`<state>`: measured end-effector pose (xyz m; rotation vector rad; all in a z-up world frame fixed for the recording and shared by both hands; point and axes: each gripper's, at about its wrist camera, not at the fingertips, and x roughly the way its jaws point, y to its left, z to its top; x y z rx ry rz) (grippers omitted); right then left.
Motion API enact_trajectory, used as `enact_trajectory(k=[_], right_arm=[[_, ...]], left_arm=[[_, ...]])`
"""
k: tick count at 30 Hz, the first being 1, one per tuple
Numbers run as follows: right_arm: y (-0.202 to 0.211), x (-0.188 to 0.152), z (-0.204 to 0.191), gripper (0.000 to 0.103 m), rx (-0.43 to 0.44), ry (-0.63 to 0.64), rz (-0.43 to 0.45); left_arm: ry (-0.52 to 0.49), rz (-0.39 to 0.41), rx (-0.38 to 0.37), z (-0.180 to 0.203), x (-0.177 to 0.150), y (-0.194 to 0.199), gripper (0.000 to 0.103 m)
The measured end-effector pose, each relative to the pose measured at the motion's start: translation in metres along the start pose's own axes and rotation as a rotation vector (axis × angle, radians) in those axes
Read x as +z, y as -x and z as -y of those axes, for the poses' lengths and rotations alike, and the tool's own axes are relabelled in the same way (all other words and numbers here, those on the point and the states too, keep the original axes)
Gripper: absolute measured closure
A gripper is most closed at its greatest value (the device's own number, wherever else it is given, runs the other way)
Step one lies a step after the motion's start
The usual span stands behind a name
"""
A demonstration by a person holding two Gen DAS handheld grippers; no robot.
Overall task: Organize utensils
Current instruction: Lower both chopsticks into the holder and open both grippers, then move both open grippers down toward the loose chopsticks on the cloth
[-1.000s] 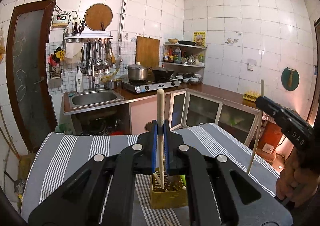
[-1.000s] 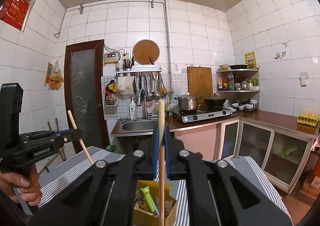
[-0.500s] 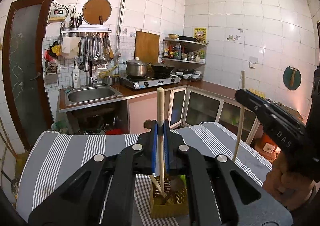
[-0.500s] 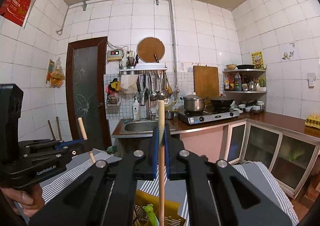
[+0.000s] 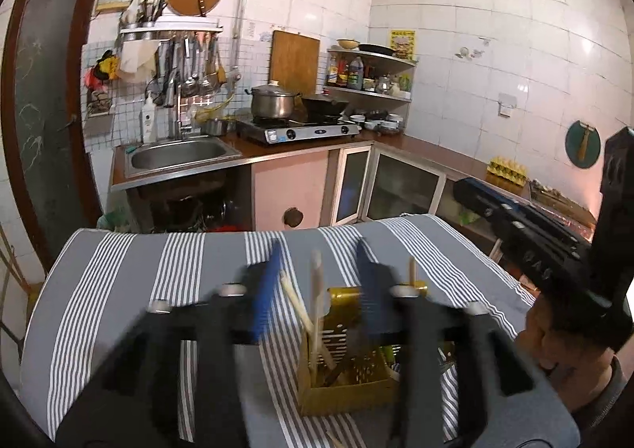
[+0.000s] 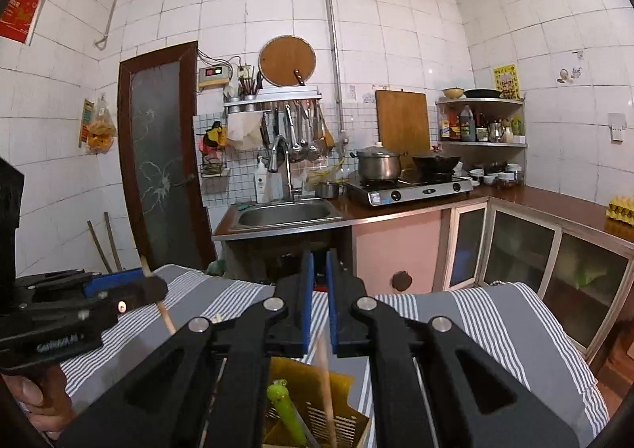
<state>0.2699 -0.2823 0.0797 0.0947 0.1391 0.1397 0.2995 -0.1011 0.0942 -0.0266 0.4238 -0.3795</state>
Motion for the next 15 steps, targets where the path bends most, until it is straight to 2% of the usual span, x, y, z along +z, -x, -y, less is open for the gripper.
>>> enact_trajectory(k=[2, 5, 11, 15], right_arm=[[0.007, 0.001, 0.004, 0.072, -0.006, -0.01, 0.017], [0.02, 0.001, 0.009, 0.071, -0.021, -0.012, 0.03], [0.045, -0.006, 0.024, 0.071, -0.041, -0.042, -0.016], [0.067, -0.01, 0.03, 0.071, -0.07, -0.039, -0.016]], left_arm=[[0.013, 0.002, 0.005, -0.004, -0.002, 0.002, 0.057], [0.024, 0.014, 0.023, -0.01, -0.003, 0.01, 0.057], [0.025, 0.004, 0.044, -0.011, -0.015, 0.023, 0.057], [0.028, 0.007, 0.054, -0.009, -0.022, 0.038, 0.057]])
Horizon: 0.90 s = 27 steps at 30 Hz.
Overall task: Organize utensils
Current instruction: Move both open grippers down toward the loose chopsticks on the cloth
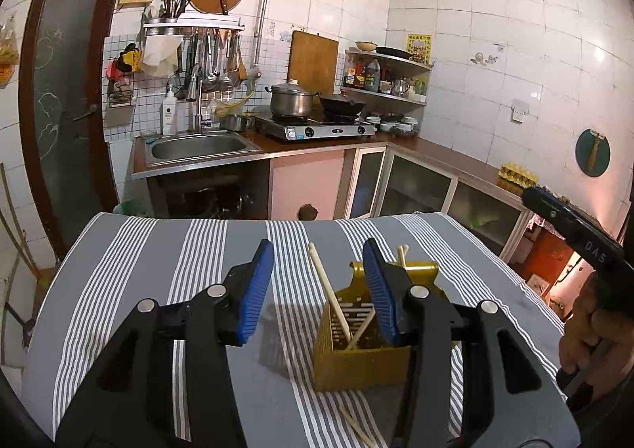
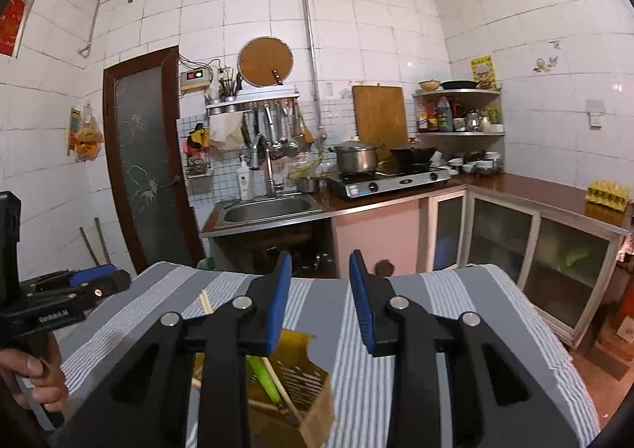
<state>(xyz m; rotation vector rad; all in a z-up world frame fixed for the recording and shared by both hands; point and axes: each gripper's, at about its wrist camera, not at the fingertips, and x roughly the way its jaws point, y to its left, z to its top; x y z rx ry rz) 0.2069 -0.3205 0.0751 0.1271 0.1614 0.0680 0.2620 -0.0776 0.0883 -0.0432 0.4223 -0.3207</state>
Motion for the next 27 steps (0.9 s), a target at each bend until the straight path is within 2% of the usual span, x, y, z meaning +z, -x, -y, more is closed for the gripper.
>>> enact_trajectory(k=[5, 11, 14, 17, 19, 23, 27], right_arm=[[0.031, -0.019, 0.007, 0.07, -0.039, 0.004, -0.034], [0.069, -0.082, 0.014, 0.067, -0.081, 0.033, -0.146], [0.08, -0.131, 0.018, 0.067, -0.118, 0.037, -0.267], [0.089, -0.171, 0.028, 0.067, -0.133, -0.013, -0.372], [0.094, -0.191, 0.04, 0.067, -0.154, -0.065, -0.436], [0.103, -0.213, 0.051, 0.067, -0.189, -0.056, -0.495], [0.11, -0.219, 0.058, 0.067, -0.192, -0.074, -0.512]], left_arm=[[-0.011, 0.018, 0.036, 0.002, -0.015, 0.023, 0.057], [-0.017, 0.019, 0.139, -0.001, -0.063, 0.047, 0.053], [0.029, -0.038, 0.17, -0.004, -0.101, 0.053, 0.053], [0.079, -0.171, 0.136, 0.002, -0.154, 0.048, 0.053], [0.088, -0.236, 0.11, 0.004, -0.176, 0.045, 0.053], [0.108, -0.319, 0.076, 0.009, -0.21, 0.048, 0.053], [0.104, -0.35, 0.056, 0.016, -0.222, 0.044, 0.053]])
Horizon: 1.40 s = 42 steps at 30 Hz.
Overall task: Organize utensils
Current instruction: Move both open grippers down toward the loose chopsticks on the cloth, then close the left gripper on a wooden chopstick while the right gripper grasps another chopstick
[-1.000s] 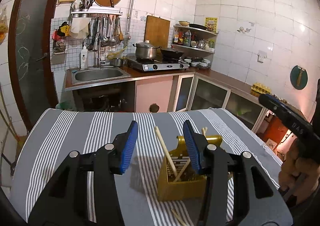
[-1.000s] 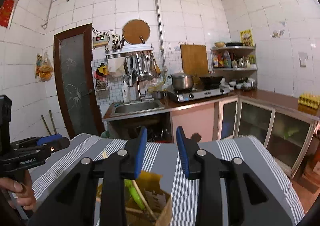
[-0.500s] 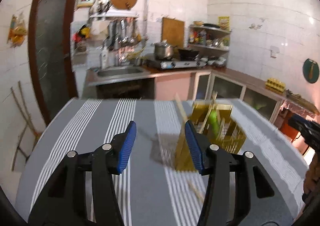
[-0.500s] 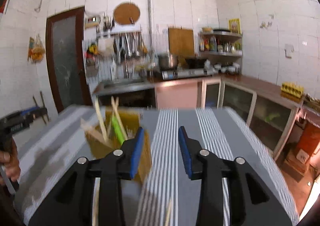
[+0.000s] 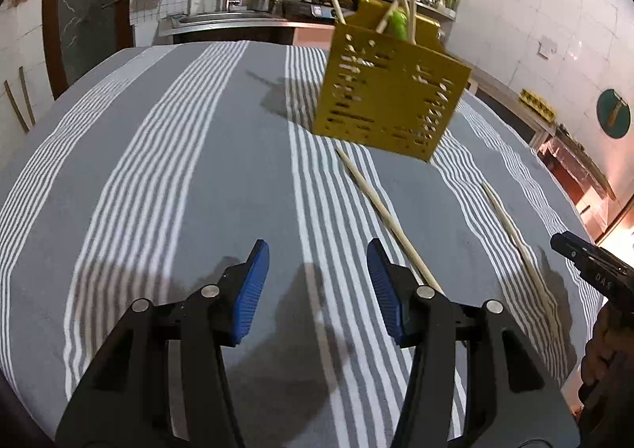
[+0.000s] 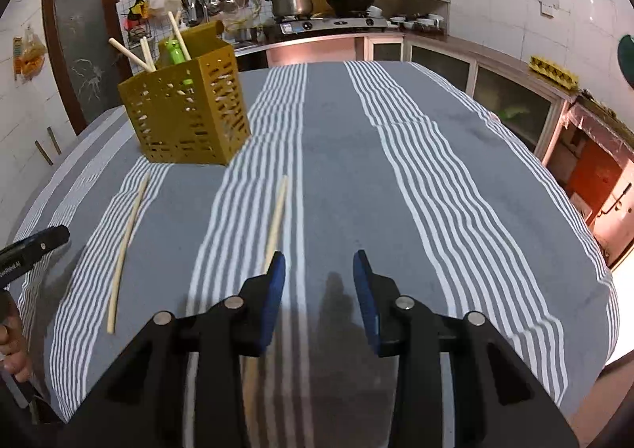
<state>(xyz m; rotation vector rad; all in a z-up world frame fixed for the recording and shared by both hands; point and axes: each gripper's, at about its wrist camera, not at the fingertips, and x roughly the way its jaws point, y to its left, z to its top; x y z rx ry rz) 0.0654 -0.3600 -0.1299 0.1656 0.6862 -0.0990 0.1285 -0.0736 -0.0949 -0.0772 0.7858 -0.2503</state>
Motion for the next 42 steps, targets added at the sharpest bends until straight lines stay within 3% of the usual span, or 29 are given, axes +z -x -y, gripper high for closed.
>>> enact_trajectory(k=[8, 11, 23, 25, 27, 33, 37, 42], right_arm=[[-0.014, 0.012, -0.021, 0.067, 0.018, 0.048, -0.02], [-0.027, 0.019, -0.028, 0.067, -0.013, 0.089, -0.058], [-0.085, 0.047, -0.047, 0.069, 0.011, 0.122, -0.201], [-0.089, 0.048, -0.048, 0.077, 0.003, 0.138, -0.213], [-0.092, 0.051, -0.047, 0.094, -0.003, 0.145, -0.218], [-0.1, 0.063, -0.043, 0.097, -0.002, 0.133, -0.213], [-0.104, 0.07, -0.04, 0.097, 0.001, 0.115, -0.202], [-0.109, 0.077, -0.041, 0.097, 0.015, 0.105, -0.193]], left_arm=[[-0.009, -0.002, -0.012, 0.015, 0.01, -0.007, 0.053], [-0.029, -0.018, 0.001, 0.018, 0.014, -0.013, 0.052], [-0.026, -0.13, -0.005, 0.023, 0.046, -0.062, 0.049], [-0.032, -0.152, -0.009, 0.027, 0.049, -0.072, 0.049], [-0.043, -0.161, -0.01, 0.03, 0.053, -0.079, 0.049], [-0.064, -0.195, -0.008, 0.041, 0.069, -0.099, 0.049], [-0.068, -0.268, -0.033, 0.048, 0.07, -0.119, 0.057], [-0.115, -0.261, 0.018, 0.053, 0.071, -0.132, 0.073]])
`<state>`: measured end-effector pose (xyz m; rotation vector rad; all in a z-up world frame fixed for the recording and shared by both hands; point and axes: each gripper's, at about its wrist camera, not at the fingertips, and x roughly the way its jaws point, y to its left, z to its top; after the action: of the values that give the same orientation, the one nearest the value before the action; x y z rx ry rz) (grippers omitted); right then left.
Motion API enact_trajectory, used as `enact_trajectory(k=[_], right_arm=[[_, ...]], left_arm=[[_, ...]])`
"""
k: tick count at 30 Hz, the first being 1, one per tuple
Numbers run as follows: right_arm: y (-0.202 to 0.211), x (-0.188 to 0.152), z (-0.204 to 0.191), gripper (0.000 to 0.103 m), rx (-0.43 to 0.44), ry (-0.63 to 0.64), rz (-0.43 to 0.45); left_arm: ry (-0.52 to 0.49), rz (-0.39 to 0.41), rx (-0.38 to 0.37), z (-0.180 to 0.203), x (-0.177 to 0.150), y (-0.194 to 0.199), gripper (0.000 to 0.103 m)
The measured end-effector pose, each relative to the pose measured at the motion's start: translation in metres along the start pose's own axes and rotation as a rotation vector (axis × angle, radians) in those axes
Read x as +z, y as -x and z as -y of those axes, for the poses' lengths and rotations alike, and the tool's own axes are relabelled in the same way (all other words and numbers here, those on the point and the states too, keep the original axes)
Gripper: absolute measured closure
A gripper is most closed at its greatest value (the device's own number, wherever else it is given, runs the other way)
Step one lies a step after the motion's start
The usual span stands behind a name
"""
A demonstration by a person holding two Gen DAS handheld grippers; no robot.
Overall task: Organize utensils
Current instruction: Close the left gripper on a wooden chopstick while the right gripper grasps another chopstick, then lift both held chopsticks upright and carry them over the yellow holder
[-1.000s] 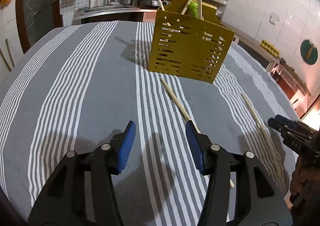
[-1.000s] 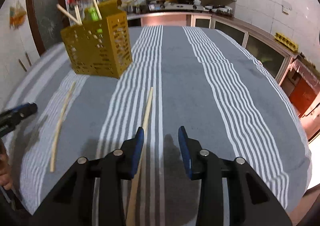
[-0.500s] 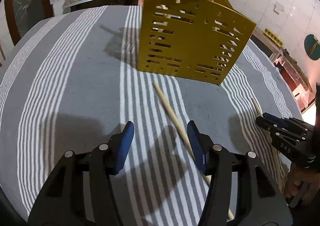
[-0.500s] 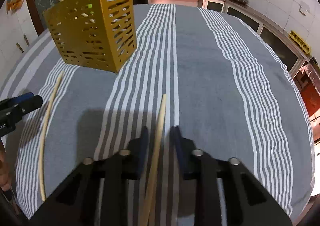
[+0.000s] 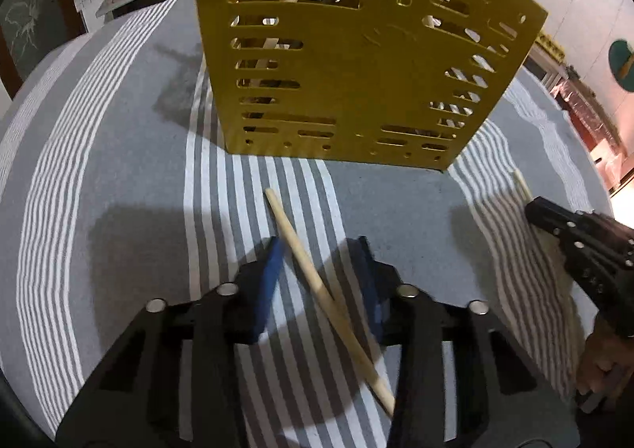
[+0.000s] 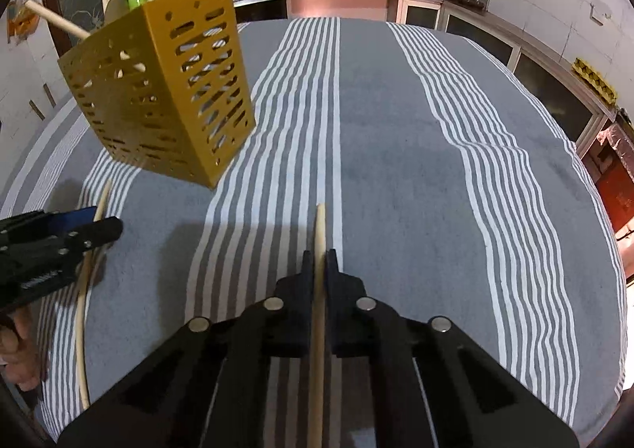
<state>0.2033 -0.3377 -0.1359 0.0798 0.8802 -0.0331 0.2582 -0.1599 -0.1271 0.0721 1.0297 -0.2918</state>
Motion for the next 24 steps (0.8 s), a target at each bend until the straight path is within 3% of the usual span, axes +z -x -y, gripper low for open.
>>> enact_trajectory(k=[3, 8, 10, 24], right_arm=[[0.001, 0.001, 0.0, 0.097, 0.006, -0.001, 0.005], [0.014, 0.004, 0.0, 0.097, 0.045, -0.005, 0.062], [0.019, 0.005, 0.0, 0.097, 0.051, -0.007, 0.083], [0.094, 0.012, 0.007, 0.097, 0.149, -0.046, 0.328]], left_arm=[[0.009, -0.006, -0.001, -0.006, 0.001, 0.0, 0.089], [0.049, -0.007, -0.044, -0.015, -0.001, 0.007, 0.091], [0.053, 0.006, -0.056, -0.015, -0.002, 0.013, 0.098], [0.055, 0.234, -0.084, -0.023, -0.005, 0.1, 0.099]])
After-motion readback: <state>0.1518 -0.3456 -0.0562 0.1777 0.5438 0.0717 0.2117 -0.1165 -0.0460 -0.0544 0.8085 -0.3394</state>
